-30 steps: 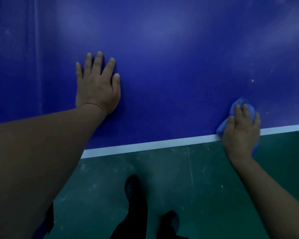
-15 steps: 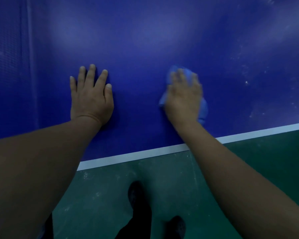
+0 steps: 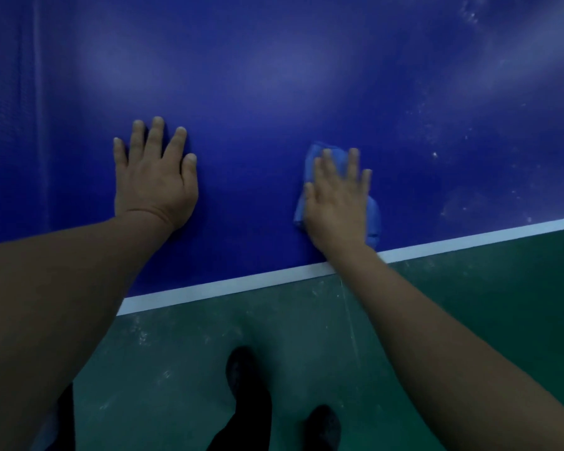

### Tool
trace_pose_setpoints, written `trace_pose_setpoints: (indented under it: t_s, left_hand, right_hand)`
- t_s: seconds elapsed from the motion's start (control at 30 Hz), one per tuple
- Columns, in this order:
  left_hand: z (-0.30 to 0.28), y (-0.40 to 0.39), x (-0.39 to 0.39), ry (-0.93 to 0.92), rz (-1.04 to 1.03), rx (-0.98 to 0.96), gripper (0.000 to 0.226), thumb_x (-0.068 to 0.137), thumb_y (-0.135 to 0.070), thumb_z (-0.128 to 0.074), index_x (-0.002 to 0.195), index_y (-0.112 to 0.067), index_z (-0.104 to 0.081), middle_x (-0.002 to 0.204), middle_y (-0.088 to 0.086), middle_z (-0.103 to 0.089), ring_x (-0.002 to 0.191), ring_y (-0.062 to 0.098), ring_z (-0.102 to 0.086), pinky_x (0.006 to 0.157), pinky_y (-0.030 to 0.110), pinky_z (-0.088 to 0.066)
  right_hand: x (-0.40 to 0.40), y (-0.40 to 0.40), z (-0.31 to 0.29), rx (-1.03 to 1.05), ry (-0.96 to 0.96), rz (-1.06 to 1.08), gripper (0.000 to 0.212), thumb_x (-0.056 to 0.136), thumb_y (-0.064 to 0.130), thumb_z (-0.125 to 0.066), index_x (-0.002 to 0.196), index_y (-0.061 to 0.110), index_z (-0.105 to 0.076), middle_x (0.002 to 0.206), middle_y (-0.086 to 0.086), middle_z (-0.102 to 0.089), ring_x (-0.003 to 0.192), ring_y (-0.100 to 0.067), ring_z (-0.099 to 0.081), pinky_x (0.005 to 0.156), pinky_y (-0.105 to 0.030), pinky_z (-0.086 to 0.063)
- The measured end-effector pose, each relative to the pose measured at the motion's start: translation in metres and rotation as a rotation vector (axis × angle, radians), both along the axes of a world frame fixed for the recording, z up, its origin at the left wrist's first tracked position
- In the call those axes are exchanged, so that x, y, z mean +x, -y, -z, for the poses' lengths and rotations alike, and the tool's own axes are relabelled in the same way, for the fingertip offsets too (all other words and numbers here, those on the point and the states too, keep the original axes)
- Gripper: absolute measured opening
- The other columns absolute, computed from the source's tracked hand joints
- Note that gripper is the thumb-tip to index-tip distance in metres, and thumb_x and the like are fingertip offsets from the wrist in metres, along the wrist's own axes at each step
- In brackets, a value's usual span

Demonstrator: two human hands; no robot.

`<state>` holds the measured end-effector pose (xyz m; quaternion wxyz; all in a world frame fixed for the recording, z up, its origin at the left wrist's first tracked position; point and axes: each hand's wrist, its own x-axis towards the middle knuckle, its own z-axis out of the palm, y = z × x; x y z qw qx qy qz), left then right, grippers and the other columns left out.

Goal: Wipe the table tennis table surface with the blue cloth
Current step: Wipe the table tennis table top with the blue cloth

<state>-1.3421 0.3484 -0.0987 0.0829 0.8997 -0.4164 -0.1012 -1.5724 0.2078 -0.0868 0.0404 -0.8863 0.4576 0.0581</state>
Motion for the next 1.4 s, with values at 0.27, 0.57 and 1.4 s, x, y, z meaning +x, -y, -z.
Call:
trace_pose_setpoints:
  t_s: [0.27, 0.57, 1.4]
  left_hand:
    - [-0.008, 0.003, -0.004, 0.062, 0.034, 0.162, 0.067, 0.102, -0.056, -0.006, 0.159, -0.021, -0.009, 0.168, 0.008, 0.0, 0.154, 0.031, 0.006, 0.122, 0.058, 0.0]
    - [-0.028, 0.001, -0.064, -0.007, 0.017, -0.118, 0.056, 0.105, -0.038, -0.028, 0.152, -0.007, -0.032, 0.164, 0.017, -0.02, 0.153, 0.032, -0.009, 0.123, 0.053, -0.005]
    - [-0.01, -0.034, -0.168, -0.005, -0.127, -0.14, 0.063, 0.095, -0.045, -0.03, 0.144, -0.007, -0.043, 0.158, 0.018, -0.029, 0.15, 0.035, -0.018, 0.123, 0.049, -0.001]
  right_hand:
    - [-0.097, 0.049, -0.005, -0.073, 0.057, 0.589, 0.056, 0.107, 0.034, -0.019, 0.157, 0.008, -0.02, 0.165, -0.005, -0.016, 0.151, -0.037, 0.0, 0.121, -0.056, -0.004]
    - [-0.086, -0.007, -0.004, 0.038, -0.001, -0.111, 0.056, 0.106, 0.038, -0.019, 0.158, 0.02, -0.013, 0.166, 0.004, -0.01, 0.153, -0.03, 0.002, 0.121, -0.047, 0.003]
    - [-0.17, 0.119, -0.016, -0.105, 0.169, 0.319, 0.05, 0.099, 0.021, -0.037, 0.146, 0.004, -0.042, 0.152, -0.018, -0.037, 0.138, -0.048, -0.032, 0.111, -0.058, -0.029]
